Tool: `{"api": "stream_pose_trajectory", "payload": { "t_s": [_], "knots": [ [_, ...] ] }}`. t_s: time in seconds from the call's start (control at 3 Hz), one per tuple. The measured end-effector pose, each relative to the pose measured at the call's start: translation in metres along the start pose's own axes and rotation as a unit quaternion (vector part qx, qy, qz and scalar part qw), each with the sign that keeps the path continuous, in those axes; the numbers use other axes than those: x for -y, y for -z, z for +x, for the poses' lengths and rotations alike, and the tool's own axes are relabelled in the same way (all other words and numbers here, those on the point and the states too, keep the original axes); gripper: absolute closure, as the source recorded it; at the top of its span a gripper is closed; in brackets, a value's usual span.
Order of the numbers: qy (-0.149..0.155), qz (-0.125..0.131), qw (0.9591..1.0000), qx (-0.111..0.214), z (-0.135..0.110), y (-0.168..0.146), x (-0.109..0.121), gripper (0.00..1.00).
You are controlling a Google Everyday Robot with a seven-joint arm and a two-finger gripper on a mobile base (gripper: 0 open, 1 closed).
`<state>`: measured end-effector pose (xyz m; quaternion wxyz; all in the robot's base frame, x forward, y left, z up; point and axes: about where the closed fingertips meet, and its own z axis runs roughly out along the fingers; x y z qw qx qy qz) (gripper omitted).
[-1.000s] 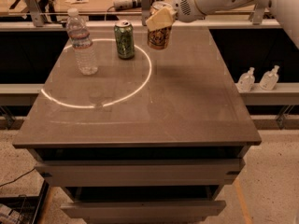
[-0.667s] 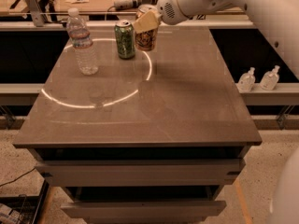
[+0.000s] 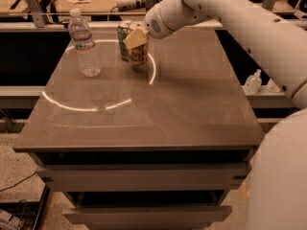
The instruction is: Move orange can near green can
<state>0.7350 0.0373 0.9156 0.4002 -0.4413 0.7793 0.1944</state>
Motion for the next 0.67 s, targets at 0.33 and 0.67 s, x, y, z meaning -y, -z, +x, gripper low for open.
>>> {"api": "stream_pose_trajectory", "payload": {
  "t_s": [0.33, 0.67],
  "knots": [
    [0.008, 0.001, 0.9997, -0.021, 0.0187, -0.0195, 0.0047, 1.00],
    [0.008, -0.001, 0.9997, -0.022, 0.0191, -0.0220, 0.0032, 0.82]
  ]
}}
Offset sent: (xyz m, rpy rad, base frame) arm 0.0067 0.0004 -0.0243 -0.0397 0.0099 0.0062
